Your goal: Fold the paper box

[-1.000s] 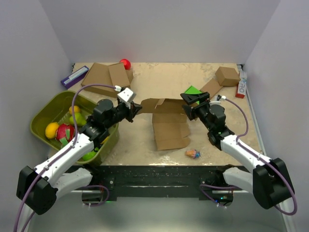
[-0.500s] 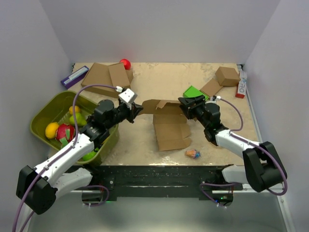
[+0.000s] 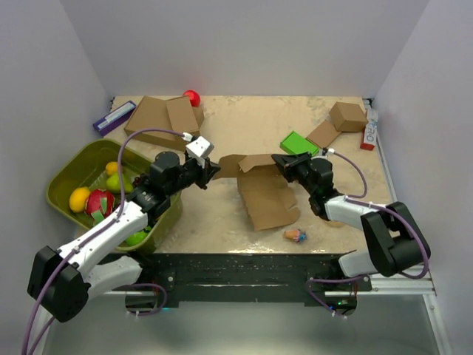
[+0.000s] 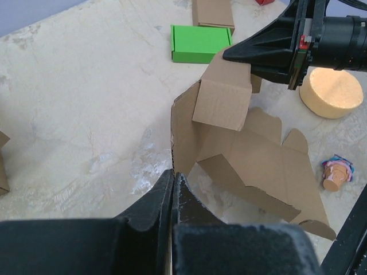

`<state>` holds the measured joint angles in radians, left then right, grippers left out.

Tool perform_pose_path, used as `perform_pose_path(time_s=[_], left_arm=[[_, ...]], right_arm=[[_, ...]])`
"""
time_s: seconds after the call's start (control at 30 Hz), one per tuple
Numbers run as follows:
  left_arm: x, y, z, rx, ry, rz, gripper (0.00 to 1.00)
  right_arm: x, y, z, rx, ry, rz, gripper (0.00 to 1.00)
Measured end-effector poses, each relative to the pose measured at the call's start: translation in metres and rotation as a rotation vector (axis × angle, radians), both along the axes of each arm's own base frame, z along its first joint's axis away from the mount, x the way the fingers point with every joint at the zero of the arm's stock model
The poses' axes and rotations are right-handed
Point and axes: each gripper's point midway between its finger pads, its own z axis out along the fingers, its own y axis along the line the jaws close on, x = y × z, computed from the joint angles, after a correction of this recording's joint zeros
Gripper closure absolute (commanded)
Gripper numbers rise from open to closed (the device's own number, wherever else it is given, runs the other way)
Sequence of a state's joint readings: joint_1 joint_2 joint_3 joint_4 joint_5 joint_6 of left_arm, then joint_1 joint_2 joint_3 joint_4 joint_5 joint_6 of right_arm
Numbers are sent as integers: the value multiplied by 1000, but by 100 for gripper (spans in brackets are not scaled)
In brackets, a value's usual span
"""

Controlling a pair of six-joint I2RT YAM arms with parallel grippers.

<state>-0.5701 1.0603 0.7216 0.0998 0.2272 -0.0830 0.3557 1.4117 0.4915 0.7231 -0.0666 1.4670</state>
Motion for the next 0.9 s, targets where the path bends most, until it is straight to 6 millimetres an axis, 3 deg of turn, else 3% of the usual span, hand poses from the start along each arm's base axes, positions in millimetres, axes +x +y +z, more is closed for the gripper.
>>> perform_pose_path(time_s=[0.1, 0.2, 0.33, 0.47, 0.57, 0.67, 0.77, 0.9], left_arm=[[1, 1, -7, 19, 14, 8, 50], [6, 6, -10, 40, 9, 38, 39], [10, 14, -5, 47, -12, 86, 38], [5, 7, 17, -10, -53, 94, 38], [-18, -30, 35, -55, -90, 15, 39], [-53, -86, 35, -71, -98, -122, 44], [-76, -124, 5, -31, -64, -211, 53], [-78, -136, -42, 29, -21, -225, 57]], right_arm=[[1, -1, -3, 2, 4, -4, 100], [2, -1, -10, -12, 15, -5, 100], [2, -1, -15, -18, 20, -4, 100], [1, -1, -15, -16, 16, -4, 100], [0, -2, -17, -17, 16, -5, 100], [-1, -3, -19, -22, 18, -6, 100], [-1, -3, -18, -25, 15, -10, 100], [-2, -6, -17, -37, 7, -16, 100]])
